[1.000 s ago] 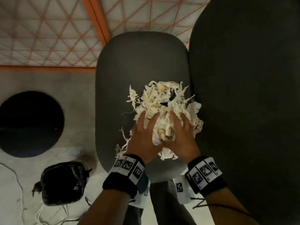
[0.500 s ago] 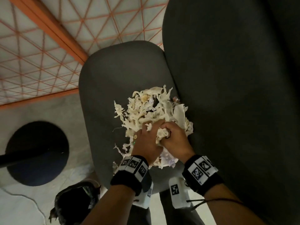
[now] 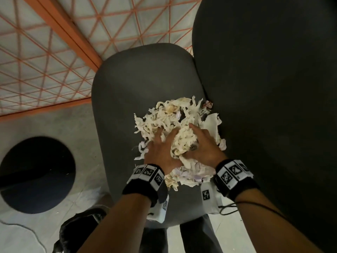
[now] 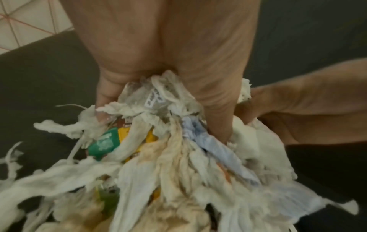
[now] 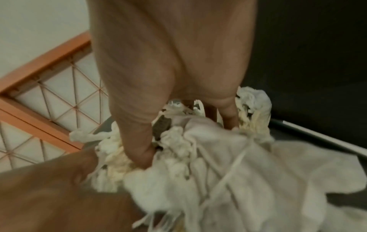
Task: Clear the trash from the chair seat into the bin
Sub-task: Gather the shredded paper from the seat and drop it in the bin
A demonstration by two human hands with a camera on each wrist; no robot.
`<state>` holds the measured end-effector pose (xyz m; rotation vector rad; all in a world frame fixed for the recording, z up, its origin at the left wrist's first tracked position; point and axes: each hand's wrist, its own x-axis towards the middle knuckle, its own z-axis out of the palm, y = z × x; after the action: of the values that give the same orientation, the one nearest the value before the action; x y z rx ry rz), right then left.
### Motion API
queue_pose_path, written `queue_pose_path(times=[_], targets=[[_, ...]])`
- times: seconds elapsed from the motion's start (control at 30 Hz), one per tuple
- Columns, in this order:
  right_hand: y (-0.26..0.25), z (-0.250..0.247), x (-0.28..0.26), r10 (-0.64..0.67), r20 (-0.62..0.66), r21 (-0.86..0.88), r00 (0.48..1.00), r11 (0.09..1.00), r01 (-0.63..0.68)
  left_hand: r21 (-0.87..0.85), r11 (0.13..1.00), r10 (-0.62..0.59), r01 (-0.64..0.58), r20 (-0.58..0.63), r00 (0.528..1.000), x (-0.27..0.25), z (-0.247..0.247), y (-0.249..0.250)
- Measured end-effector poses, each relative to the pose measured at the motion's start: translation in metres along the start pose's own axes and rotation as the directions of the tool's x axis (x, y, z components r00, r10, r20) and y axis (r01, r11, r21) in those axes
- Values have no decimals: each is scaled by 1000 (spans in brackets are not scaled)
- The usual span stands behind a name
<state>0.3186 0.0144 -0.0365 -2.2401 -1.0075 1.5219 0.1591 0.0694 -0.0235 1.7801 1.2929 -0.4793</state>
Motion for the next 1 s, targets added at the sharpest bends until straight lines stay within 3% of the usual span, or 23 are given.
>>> queue_pose_path(times=[0.07,0.17,0.3,0.5,0.73,0.87,1.0], targets=[[-4,7,2,13,-17,2,1000,1000,-13,4,1000,8,-8,13,1000,1,4,5],[-12,11,-1,-7,-77,163,997,986,20,-99,994,45,-50,-48,998,0,7,14],[-19,-1,-13,-18,-136,328,991,943,62,-230,952,162,-200,-177,971,-3,4,31],[-51,-43,-34,-149,-260,525,954,807,269,-289,886,274,-362,-302,913,-13,-33,72],[-69,-75,-57,-254,-305,532,918,754,385,-267,844,353,-465,-374,857,-33,-60,98],[-70,-80,-62,-309,-239,471,921,792,388,-340,835,333,-433,-314,889,-41,-64,101],[-64,-75,-57,-237,-192,435,952,849,299,-299,875,298,-380,-284,911,-41,-59,99]])
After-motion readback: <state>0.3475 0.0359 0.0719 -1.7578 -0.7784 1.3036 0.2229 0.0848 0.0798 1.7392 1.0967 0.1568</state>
